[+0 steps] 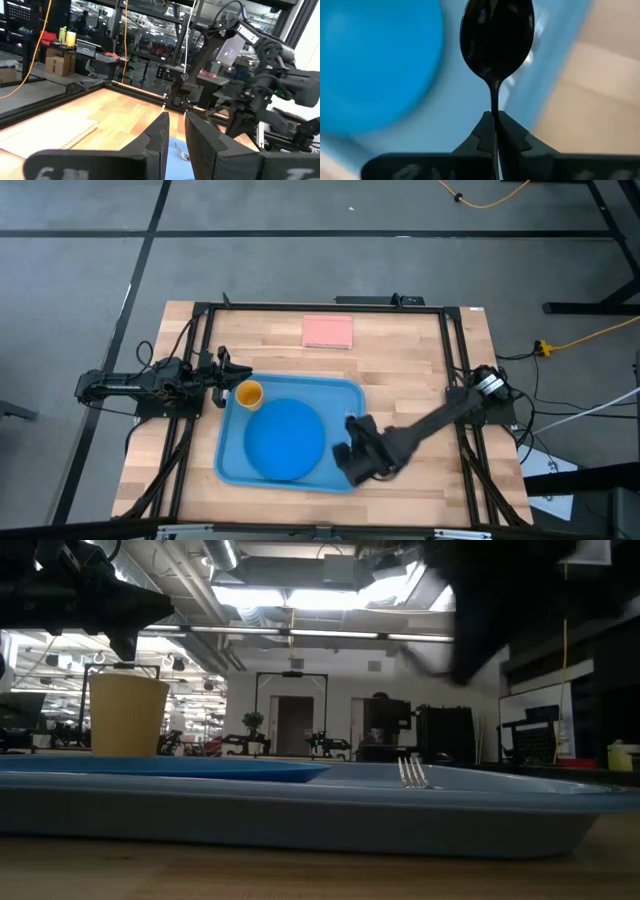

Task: Pick and place plate/cup/fork/spoon on tray
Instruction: Put the spoon on the blue tray to the right of the blue plate

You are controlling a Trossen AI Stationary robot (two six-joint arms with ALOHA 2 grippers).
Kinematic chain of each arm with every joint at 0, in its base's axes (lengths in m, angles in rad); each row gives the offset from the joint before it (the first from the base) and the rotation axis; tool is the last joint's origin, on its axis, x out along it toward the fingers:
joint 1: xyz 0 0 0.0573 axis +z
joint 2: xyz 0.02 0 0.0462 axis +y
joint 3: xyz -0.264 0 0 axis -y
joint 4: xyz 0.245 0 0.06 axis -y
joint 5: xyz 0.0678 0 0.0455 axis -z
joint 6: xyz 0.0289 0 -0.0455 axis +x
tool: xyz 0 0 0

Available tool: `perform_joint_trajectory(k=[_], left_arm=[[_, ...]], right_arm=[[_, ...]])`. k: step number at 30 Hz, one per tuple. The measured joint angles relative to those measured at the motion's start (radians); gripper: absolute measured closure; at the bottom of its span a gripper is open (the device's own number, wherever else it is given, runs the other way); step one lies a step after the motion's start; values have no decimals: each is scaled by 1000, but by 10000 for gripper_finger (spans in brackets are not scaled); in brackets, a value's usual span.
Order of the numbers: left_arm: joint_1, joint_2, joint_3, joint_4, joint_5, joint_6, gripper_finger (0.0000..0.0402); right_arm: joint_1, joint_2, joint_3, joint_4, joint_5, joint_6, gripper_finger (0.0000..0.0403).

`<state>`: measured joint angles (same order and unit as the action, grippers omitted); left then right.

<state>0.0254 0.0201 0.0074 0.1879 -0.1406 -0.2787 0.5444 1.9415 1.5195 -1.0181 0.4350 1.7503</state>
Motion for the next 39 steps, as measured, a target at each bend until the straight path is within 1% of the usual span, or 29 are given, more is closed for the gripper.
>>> perform_joint_trajectory(k=[4,6,9,11,15,23,31,34,39], left_arm=[[0,0,0,0,0,0,347],[0,0,0,0,0,0,347],[0,0,0,0,0,0,347],[0,0,0,0,0,0,347],[0,0,0,0,0,0,347],[0,0,0,0,0,0,347],[0,0,0,0,0,0,347],[0,0,0,0,0,0,347],[0,0,0,0,0,0,347]], right_arm=[[-84,22,-60,210,27,-13,397],[-120,49,-79,292,-8,-30,397],[-155,84,-83,343,-88,-22,397],[-165,94,-83,359,-125,11,397],[-169,98,-83,365,-145,70,397],[-168,118,-82,335,-221,108,392],[-168,142,-82,347,-221,104,392],[-168,142,-82,335,-198,104,391],[-168,142,-82,332,-194,101,391]])
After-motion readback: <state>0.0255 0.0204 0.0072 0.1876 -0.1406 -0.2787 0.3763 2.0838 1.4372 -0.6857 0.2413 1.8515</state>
